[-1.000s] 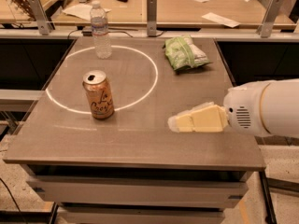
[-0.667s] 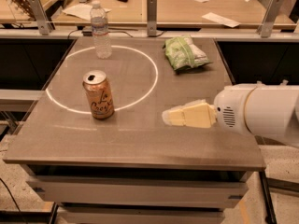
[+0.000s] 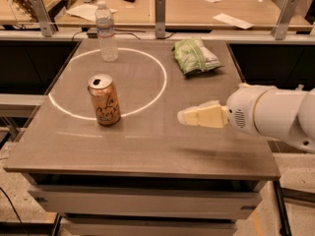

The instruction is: Move water bottle near green jalapeno chip bag

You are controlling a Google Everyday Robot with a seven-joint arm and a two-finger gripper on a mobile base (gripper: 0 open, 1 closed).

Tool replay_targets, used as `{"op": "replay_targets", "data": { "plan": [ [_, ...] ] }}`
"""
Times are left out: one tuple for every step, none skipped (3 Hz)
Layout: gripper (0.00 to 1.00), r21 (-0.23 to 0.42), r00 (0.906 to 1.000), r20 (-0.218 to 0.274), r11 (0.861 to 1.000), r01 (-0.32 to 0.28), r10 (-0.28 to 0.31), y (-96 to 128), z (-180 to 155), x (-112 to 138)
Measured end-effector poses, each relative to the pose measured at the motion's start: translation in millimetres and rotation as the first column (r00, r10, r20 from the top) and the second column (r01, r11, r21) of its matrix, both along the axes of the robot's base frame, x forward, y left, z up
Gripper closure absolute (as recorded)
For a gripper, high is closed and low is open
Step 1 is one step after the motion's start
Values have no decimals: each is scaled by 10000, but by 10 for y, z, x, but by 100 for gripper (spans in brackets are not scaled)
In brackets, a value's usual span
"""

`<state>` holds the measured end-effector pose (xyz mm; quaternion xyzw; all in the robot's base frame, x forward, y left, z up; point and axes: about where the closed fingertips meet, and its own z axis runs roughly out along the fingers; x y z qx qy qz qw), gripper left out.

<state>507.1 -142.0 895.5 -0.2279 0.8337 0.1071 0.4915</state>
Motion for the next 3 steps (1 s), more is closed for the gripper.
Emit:
{"op": "replay_targets", "data": {
  "plan": [
    [0, -104, 9974, 693, 9998, -172, 179, 45, 49, 158],
    [0, -108, 9877, 1513, 9992, -393, 404, 173, 184, 320],
    [0, -108, 9877, 1513, 9992, -393, 404, 173, 184, 320]
  ]
}}
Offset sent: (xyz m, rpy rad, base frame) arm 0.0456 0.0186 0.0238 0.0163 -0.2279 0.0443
